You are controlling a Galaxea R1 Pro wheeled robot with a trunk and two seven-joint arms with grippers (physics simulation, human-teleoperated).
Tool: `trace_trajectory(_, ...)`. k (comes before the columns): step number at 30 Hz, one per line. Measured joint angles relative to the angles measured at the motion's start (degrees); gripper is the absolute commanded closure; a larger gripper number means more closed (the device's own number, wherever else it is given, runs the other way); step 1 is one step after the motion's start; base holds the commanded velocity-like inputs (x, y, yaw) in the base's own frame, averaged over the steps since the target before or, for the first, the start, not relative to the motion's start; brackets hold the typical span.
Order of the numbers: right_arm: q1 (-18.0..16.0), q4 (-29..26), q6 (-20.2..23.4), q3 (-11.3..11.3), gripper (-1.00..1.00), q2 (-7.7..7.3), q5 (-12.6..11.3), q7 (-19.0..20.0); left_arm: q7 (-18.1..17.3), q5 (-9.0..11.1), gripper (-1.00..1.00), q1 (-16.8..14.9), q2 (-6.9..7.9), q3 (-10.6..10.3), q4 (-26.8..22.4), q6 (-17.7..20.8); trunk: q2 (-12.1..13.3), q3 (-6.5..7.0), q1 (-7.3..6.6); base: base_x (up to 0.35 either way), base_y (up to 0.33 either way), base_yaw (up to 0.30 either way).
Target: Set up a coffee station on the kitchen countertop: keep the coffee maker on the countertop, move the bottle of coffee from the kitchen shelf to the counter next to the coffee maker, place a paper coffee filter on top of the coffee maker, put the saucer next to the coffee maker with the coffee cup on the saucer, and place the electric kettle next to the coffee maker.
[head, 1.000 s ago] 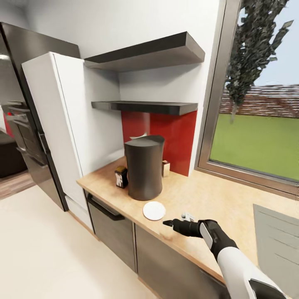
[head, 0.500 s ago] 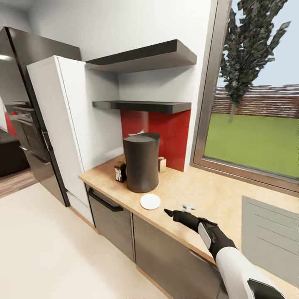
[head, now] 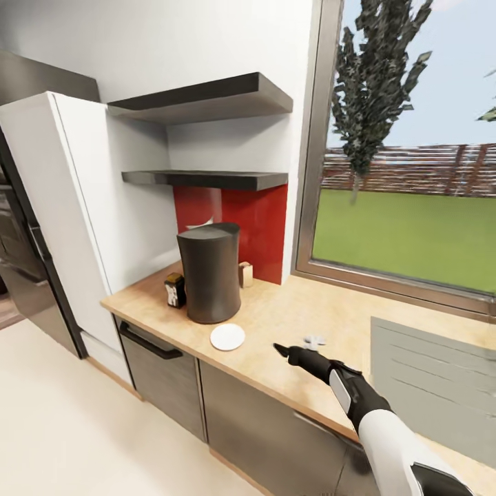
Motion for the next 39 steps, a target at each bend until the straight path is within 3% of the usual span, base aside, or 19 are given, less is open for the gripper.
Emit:
trace_trajectory(19, 0.0, -0.5, 0.4, -0.1, -1.0, 0.06, -0.2, 0.1, 0.0, 0.0, -1.0, 0.0, -0.04, 0.0, 0.0, 0.0, 0.0, 0.18, 0.0, 0.0, 0.0, -0.286)
trace_trajectory(28, 0.0, -0.5, 0.3, -0.1, -1.0, 0.0, -0.2, 0.1, 0.0, 0.0, -1.0, 0.0, -0.09, -0.1, -0.1, 0.0, 0.0, -0.08, 0.0, 0.0, 0.0, -0.102)
trace_trajectory(39, 0.0, -0.5, 0.3, -0.2, -1.0, -0.04, -0.2, 0.1, 0.0, 0.0, -1.0, 0.0, -0.1, -0.1, 0.0, 0.0, 0.0, -0.45, 0.0, 0.0, 0.0, -0.261)
